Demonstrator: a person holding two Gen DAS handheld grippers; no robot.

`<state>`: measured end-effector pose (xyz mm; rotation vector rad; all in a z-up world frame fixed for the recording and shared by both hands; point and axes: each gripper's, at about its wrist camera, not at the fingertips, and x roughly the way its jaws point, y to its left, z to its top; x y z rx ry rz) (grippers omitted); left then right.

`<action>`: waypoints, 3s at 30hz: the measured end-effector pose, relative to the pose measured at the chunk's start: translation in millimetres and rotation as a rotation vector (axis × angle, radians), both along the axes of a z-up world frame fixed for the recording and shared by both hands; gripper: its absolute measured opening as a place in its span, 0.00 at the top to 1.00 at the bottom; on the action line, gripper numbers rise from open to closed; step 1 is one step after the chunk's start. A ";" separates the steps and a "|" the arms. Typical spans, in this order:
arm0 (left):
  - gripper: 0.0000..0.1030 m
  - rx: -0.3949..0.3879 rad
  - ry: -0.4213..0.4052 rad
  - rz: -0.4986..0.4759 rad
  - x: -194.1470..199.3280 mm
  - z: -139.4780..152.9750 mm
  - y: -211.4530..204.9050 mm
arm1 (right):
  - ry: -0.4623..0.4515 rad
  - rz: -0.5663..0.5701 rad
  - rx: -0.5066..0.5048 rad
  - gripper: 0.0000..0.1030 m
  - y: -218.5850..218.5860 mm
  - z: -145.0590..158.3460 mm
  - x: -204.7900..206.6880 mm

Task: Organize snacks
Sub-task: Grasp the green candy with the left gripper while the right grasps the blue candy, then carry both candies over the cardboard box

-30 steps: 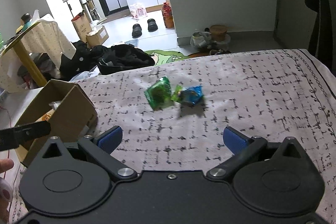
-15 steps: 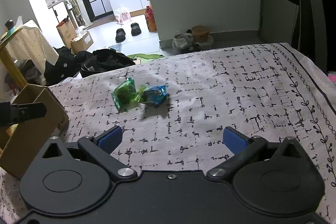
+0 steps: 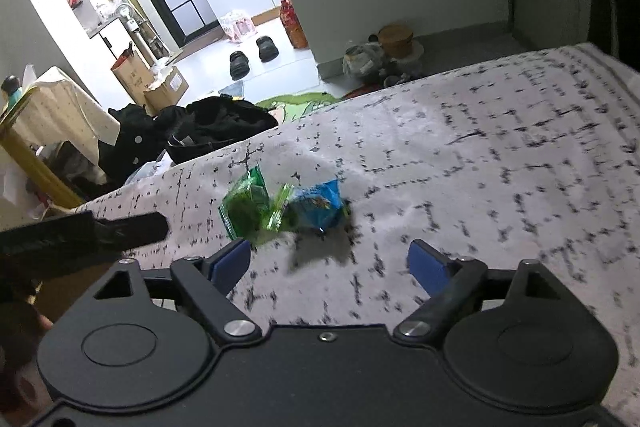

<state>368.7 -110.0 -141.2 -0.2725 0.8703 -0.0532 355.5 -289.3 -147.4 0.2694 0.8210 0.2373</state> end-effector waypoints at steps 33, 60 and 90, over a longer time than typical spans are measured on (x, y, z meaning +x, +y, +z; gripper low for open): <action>0.33 -0.071 0.071 0.029 76.0 -56.2 -20.4 | -0.062 -0.057 -0.155 0.66 5.9 -20.8 31.1; 0.74 -0.106 -0.082 0.022 12.5 8.1 16.0 | -0.118 -0.013 -0.082 0.66 36.9 23.0 -9.8; 0.74 -0.113 -0.171 0.236 -100.9 71.6 169.8 | -0.231 0.233 0.016 0.66 177.7 84.8 -59.8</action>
